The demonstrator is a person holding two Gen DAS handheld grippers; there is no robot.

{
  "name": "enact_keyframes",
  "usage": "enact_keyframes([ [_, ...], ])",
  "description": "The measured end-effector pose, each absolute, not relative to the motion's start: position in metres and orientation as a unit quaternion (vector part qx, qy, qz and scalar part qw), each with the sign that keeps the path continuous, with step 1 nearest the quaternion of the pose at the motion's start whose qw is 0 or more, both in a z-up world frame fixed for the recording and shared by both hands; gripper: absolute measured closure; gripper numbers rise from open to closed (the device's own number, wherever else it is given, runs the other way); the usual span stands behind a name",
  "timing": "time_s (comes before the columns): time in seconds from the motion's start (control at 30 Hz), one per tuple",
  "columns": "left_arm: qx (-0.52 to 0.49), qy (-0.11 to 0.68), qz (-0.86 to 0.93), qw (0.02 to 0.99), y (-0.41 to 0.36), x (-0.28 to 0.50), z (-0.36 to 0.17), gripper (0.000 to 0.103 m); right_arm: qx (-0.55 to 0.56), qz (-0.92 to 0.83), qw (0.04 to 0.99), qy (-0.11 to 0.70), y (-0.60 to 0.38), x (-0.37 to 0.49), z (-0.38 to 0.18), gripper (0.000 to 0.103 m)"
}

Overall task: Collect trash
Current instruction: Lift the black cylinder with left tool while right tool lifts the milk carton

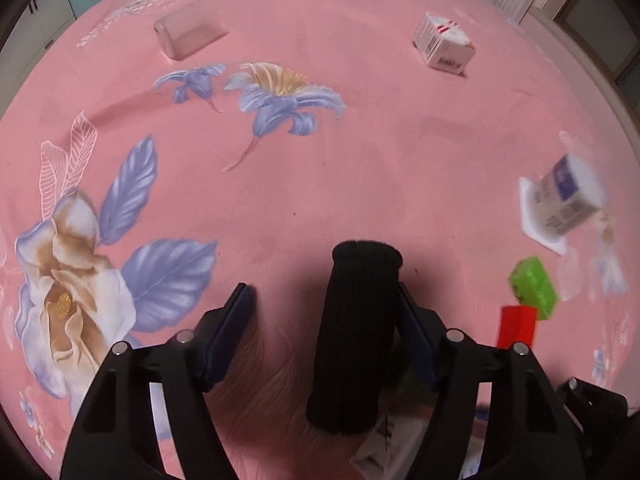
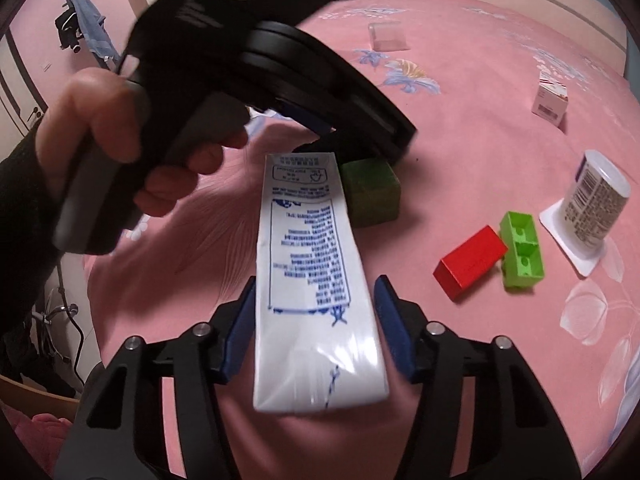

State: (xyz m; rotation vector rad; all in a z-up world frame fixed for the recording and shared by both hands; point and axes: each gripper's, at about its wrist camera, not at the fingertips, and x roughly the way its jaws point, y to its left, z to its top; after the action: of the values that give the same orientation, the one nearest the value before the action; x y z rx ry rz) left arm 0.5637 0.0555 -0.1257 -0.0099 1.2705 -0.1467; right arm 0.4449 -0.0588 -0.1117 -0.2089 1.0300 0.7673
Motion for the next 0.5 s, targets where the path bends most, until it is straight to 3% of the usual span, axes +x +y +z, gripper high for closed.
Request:
enact_keyframes([
  [0.13,0.018,0.593,-0.064,0.802,0.044,0.568,-0.129,0.044,-0.095,0.361,0.79,0.487,-0.053,0.454,-0.115,0.063],
  [0.23,0.019,0.591,-0.079,0.802,0.039,0.563,-0.128,0.068,-0.097,0.359,0.791,0.485,-0.052,0.454,-0.115,0.066],
  [0.5,0.0,0.585,-0.073,0.807,0.045,0.547,-0.116,0.069,-0.099,0.345,0.805,0.473,-0.065,0.44,-0.098,0.066],
])
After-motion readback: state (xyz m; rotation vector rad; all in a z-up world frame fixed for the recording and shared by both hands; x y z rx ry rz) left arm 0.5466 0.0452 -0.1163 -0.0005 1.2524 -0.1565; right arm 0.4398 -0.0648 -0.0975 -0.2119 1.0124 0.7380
